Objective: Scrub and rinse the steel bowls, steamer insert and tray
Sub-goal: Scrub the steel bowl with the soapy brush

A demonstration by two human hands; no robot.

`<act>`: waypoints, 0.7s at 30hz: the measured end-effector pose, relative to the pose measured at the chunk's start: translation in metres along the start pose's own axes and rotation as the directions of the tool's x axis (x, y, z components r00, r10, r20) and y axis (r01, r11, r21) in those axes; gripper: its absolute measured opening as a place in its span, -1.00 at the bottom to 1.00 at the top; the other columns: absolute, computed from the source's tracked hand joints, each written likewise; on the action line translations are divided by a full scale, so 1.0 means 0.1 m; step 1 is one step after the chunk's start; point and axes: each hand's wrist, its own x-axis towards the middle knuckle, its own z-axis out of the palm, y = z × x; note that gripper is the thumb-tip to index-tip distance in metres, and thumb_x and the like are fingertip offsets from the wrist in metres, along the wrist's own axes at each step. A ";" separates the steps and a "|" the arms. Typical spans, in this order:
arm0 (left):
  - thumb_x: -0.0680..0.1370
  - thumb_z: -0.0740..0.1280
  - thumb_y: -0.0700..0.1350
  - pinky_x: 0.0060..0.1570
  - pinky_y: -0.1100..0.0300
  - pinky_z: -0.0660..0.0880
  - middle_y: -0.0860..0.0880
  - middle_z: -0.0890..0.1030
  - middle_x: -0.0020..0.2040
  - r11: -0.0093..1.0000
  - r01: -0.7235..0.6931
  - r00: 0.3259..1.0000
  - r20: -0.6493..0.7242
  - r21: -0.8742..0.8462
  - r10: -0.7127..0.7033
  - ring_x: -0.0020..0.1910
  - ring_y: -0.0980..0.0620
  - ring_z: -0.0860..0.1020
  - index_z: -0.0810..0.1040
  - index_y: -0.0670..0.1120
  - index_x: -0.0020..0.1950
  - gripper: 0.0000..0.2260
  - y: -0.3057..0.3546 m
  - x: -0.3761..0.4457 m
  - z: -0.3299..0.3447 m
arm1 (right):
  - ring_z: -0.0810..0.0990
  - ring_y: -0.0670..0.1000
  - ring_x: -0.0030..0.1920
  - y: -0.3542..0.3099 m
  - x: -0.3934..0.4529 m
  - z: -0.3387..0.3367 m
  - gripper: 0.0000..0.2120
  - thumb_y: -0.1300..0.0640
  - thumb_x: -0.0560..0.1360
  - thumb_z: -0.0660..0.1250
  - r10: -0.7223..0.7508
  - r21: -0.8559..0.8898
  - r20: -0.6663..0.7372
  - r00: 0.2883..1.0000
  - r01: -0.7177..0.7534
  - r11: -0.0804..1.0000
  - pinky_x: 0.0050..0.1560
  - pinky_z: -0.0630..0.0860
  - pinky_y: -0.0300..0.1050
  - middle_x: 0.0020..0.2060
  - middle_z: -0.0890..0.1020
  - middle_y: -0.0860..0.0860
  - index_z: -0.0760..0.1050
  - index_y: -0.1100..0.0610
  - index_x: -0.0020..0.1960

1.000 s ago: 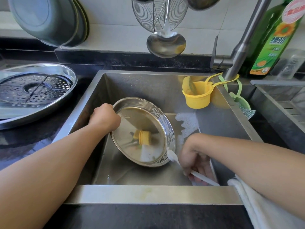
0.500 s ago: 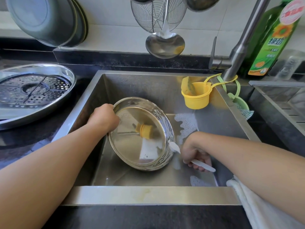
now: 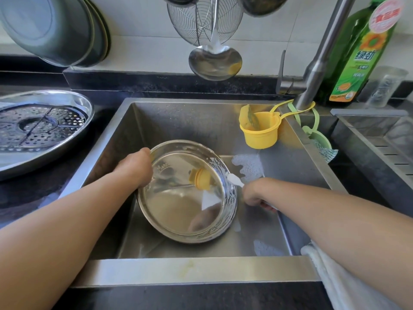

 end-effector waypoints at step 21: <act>0.55 0.23 -0.27 -0.32 0.10 0.39 -0.09 0.56 -0.17 0.962 -0.113 0.986 -0.148 -0.250 0.077 -0.21 -0.09 0.54 0.44 -0.04 -0.15 -0.85 0.37 -0.33 -0.19 | 0.37 0.01 -0.56 -0.08 0.03 -0.16 -0.76 0.44 0.54 0.00 -0.032 0.601 -0.105 0.994 0.089 0.795 -0.47 0.34 -0.21 -0.51 0.47 0.17 0.44 0.36 -0.04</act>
